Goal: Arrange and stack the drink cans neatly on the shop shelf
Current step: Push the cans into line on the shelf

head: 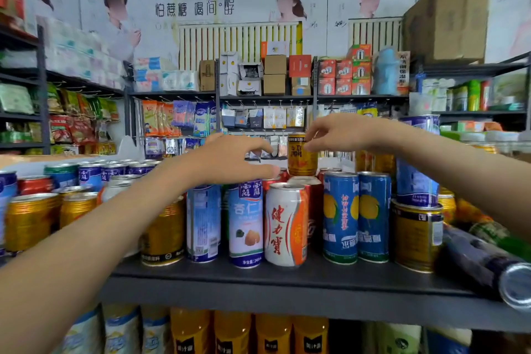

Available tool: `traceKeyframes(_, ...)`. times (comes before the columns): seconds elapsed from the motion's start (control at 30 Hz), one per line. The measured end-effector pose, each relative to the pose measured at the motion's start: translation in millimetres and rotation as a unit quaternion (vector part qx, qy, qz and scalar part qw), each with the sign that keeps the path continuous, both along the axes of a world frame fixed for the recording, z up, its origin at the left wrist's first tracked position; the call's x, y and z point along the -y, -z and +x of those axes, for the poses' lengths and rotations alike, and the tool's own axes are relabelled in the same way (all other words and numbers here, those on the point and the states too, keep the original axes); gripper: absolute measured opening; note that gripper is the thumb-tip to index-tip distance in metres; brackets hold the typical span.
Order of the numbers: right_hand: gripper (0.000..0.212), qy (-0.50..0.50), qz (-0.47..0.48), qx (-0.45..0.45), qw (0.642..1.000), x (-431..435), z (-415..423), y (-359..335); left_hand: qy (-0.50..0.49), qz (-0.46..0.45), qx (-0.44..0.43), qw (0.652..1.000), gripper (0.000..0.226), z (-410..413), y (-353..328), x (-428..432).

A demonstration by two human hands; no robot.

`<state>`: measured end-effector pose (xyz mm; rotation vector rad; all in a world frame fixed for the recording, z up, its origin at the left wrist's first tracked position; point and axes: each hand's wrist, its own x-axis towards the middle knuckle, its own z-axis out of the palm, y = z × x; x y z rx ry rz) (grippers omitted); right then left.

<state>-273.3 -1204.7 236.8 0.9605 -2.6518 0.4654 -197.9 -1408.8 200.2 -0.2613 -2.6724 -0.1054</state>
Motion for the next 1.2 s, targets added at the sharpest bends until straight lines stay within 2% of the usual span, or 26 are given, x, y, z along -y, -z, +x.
traceKeyframes(0.07, 0.037, 0.006, -0.011, -0.014, 1.000, 5.1, -12.8, -1.1, 0.005, 0.005, 0.019, 1.000, 0.071, -10.6, -4.4, 0.9)
traceKeyframes(0.2, 0.054, 0.050, -0.064, -0.082, 0.993, 17.7, -36.7, -6.3, 0.000, 0.004, 0.027, 1.000, 0.055, -30.0, -14.9, 2.0)
traceKeyframes(0.27, 0.064, 0.088, -0.044, -0.116, 0.988, 24.7, -48.7, -10.2, -0.012, -0.009, 0.037, 0.999, 0.061, -38.1, -20.8, 0.4)
traceKeyframes(0.33, 0.079, 0.109, -0.034, -0.100, 0.988, 31.7, -60.7, -10.6, -0.024, -0.020, 0.051, 0.998, 0.062, -45.4, -25.8, 0.8)
traceKeyframes(0.4, 0.091, 0.111, -0.057, -0.029, 0.992, 38.6, -68.8, -9.3, -0.033, -0.032, 0.071, 0.996, 0.057, -51.9, -28.6, 3.7)
traceKeyframes(0.47, 0.087, 0.109, -0.073, 0.035, 0.991, 44.1, -73.0, -7.7, -0.040, -0.043, 0.103, 0.993, 0.058, -57.6, -29.9, 6.4)
traceKeyframes(0.57, 0.047, 0.118, -0.042, 0.058, 0.990, 46.3, -79.3, -6.2, -0.042, -0.053, 0.152, 0.986, 0.059, -65.1, -28.9, 6.4)
traceKeyframes(0.63, 0.036, 0.123, -0.040, 0.076, 0.989, 46.9, -81.0, -5.0, -0.043, -0.061, 0.165, 0.983, 0.057, -69.1, -29.0, 5.3)
traceKeyframes(0.9, 0.038, 0.089, -0.175, 0.145, 0.970, 53.3, -87.0, -1.5, -0.053, -0.065, 0.175, 0.981, 0.056, -68.1, -28.1, -3.8)
traceKeyframes(1.03, 0.044, 0.055, -0.194, 0.021, 0.979, 53.4, -73.5, -6.7, -0.061, -0.048, 0.138, 0.987, 0.063, -67.7, -28.9, -3.3)
traceKeyframes(1.1, 0.050, 0.011, -0.255, -0.004, 0.967, 51.3, -64.7, -15.4, -0.056, -0.001, 0.072, 0.996, 0.076, -65.0, -29.5, -3.5)
traceKeyframes(1.13, 0.056, -0.018, -0.293, 0.020, 0.956, 50.1, -60.1, -20.5, -0.046, 0.040, 0.038, 0.997, 0.079, -64.4, -29.3, -3.4)
traceKeyframes(1.2, 0.065, -0.071, -0.352, 0.102, 0.928, 45.9, -49.1, -27.7, -0.010, 0.140, -0.008, 0.990, 0.071, -62.7, -28.3, -4.6)
